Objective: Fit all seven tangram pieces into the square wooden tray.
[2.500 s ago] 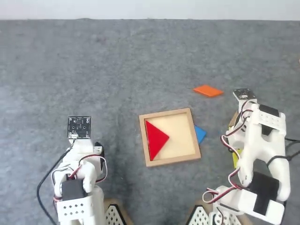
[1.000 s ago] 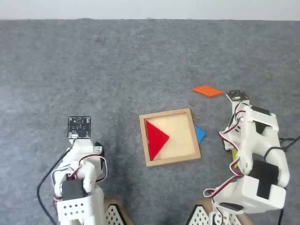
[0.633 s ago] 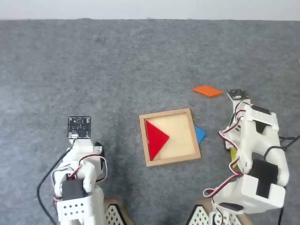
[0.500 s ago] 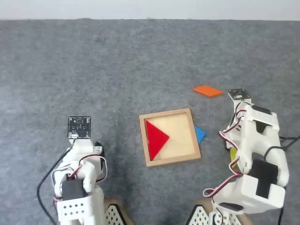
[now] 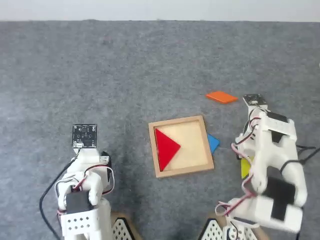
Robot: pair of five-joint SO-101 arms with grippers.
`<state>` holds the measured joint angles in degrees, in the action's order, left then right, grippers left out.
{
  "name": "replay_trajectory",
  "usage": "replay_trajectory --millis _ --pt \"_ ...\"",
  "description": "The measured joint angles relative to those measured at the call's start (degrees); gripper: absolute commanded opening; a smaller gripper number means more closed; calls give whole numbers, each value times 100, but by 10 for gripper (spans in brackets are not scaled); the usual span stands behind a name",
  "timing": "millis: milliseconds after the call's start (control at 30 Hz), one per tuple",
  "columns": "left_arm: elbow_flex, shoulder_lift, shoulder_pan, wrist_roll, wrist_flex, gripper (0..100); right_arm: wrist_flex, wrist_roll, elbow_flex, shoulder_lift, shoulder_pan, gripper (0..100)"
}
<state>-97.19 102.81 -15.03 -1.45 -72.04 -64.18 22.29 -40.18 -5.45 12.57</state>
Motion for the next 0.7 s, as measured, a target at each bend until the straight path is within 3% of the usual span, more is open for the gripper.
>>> replay_trajectory --millis 367,700 --pt "0 0 0 0 0 93 -879 -985 193 -1002 -1204 169" --pt "0 0 0 0 0 93 -1943 -2198 2242 -26 -2013 169"
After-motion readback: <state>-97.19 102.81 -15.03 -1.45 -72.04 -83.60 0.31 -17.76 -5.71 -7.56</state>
